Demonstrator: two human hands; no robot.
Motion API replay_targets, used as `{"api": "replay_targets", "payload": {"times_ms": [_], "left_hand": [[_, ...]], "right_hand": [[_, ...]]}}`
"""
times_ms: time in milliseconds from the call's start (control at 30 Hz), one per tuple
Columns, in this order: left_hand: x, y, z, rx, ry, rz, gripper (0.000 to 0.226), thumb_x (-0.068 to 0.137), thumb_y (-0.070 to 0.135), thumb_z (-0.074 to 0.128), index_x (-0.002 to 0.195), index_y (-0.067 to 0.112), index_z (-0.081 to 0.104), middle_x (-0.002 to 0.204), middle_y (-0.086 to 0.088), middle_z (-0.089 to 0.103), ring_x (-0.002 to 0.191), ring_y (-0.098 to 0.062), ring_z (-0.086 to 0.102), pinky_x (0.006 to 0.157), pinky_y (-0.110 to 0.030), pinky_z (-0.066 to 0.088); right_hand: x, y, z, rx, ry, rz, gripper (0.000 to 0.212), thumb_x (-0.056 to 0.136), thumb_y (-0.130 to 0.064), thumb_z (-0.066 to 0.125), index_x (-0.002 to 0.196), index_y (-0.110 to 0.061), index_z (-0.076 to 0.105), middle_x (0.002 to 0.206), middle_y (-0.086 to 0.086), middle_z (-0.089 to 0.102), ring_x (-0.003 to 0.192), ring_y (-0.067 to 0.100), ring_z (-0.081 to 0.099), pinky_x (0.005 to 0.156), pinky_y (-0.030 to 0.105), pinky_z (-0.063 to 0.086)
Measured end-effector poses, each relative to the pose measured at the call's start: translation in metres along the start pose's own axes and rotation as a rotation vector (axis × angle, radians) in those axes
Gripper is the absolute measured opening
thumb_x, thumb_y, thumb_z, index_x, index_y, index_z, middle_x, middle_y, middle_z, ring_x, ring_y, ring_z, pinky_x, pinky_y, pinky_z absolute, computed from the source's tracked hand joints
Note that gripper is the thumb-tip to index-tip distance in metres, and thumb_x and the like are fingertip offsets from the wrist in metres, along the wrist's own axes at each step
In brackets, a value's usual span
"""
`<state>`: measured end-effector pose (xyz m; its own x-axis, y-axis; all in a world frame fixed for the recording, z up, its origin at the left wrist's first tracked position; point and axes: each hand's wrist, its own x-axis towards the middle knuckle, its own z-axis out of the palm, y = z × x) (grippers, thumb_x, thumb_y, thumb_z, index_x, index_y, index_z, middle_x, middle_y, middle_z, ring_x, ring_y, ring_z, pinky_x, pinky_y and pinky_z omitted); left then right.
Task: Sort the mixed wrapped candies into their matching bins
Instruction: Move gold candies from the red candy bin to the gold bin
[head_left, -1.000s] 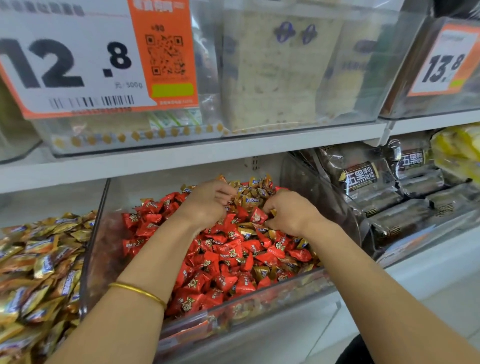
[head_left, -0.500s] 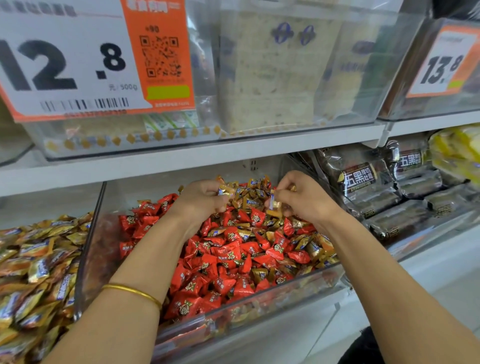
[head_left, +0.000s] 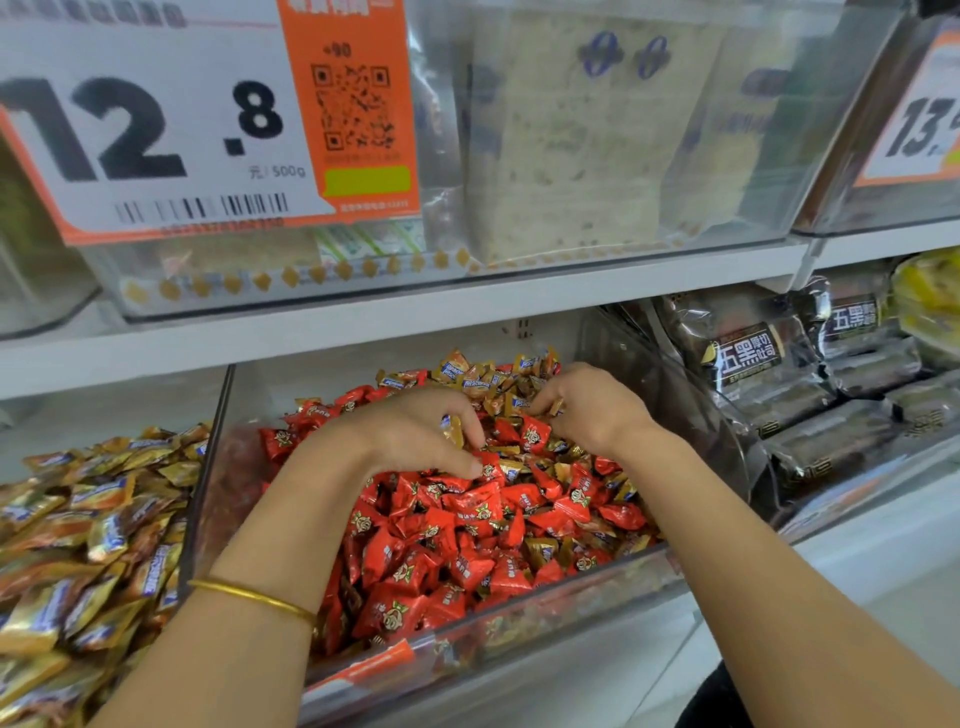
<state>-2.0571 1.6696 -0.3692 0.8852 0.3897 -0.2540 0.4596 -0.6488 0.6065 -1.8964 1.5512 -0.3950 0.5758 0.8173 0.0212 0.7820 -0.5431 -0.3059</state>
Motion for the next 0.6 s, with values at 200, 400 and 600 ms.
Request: {"api": "replay_targets", "payload": {"times_ms": [200, 400, 600], "left_hand": [[0.002, -0.004, 0.003, 0.033, 0.15, 0.043, 0.006, 0.09, 0.017, 0.06, 0.092, 0.014, 0.064, 0.129, 0.001, 0.053, 0.127, -0.017, 0.043, 0.098, -0.025, 0.028], [0.012, 0.003, 0.004, -0.17, 0.397, 0.025, 0.017, 0.094, 0.027, 0.052, 0.088, 0.011, 0.057, 0.108, 0.0, 0.055, 0.094, -0.012, 0.05, 0.077, -0.025, 0.035], [0.014, 0.011, 0.009, -0.51, 0.409, 0.061, 0.012, 0.095, 0.013, 0.049, 0.083, 0.009, 0.046, 0.086, -0.004, 0.072, 0.057, 0.005, 0.054, 0.065, -0.019, 0.044]], "right_hand": [[-0.004, -0.003, -0.007, 0.463, 0.076, 0.068, 0.015, 0.085, -0.013, 0.066, 0.073, -0.004, 0.061, 0.066, 0.005, 0.055, 0.056, 0.013, 0.051, 0.055, 0.021, 0.048], [-0.013, -0.009, -0.018, 1.001, 0.031, 0.225, 0.028, 0.08, -0.003, 0.066, 0.06, -0.015, 0.051, 0.059, 0.002, 0.058, 0.048, 0.01, 0.049, 0.04, 0.019, 0.037], [-0.013, -0.01, -0.022, 1.344, -0.009, 0.292, 0.02, 0.08, 0.0, 0.051, 0.065, -0.013, 0.049, 0.078, 0.012, 0.068, 0.05, 0.013, 0.045, 0.037, 0.017, 0.031]]}}
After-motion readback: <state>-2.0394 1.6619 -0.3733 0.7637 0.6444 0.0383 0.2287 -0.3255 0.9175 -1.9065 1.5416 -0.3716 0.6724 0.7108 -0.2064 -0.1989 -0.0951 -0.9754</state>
